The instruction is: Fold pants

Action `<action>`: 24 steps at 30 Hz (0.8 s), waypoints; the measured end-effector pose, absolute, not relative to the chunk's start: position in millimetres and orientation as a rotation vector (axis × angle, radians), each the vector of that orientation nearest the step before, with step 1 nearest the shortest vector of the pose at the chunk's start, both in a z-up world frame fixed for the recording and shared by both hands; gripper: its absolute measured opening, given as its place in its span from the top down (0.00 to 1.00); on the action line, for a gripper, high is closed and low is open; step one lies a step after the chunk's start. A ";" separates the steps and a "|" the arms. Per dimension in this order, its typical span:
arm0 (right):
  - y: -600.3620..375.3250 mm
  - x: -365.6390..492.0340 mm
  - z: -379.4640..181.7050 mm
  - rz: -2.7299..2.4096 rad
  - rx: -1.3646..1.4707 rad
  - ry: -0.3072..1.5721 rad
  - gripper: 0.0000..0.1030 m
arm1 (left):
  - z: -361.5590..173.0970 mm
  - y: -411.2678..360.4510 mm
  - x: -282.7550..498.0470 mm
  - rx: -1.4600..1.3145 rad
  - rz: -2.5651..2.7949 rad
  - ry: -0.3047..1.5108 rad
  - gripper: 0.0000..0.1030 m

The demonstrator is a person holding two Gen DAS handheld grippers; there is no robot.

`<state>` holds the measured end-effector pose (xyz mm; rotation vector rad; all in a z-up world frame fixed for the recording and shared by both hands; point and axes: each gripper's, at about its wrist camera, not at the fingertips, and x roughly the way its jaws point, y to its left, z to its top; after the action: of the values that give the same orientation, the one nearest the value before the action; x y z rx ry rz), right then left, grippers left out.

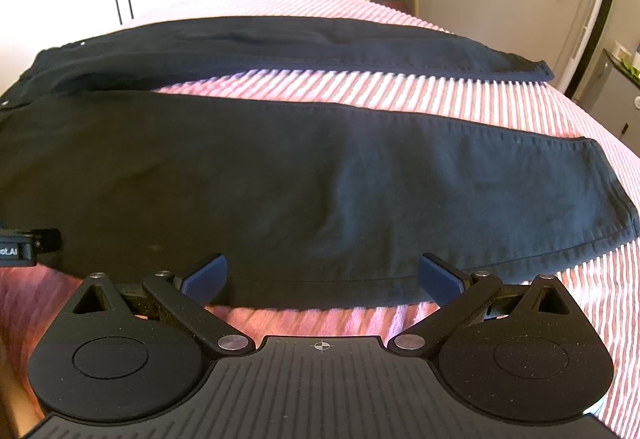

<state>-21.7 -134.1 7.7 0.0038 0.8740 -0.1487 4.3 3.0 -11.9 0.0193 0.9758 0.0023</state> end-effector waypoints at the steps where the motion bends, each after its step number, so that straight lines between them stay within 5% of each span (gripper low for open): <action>1: -134.6 -21.9 7.8 -0.148 0.005 0.873 0.00 | -12.1 3.5 5.7 0.014 0.000 0.980 0.04; 24: -136.4 -20.9 5.1 -0.148 0.021 0.880 0.00 | -13.9 5.6 9.1 0.013 -0.004 0.997 0.04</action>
<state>-20.9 -136.4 5.1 0.0210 0.8801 -0.1483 9.1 5.6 -13.9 0.0134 0.9970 -0.0044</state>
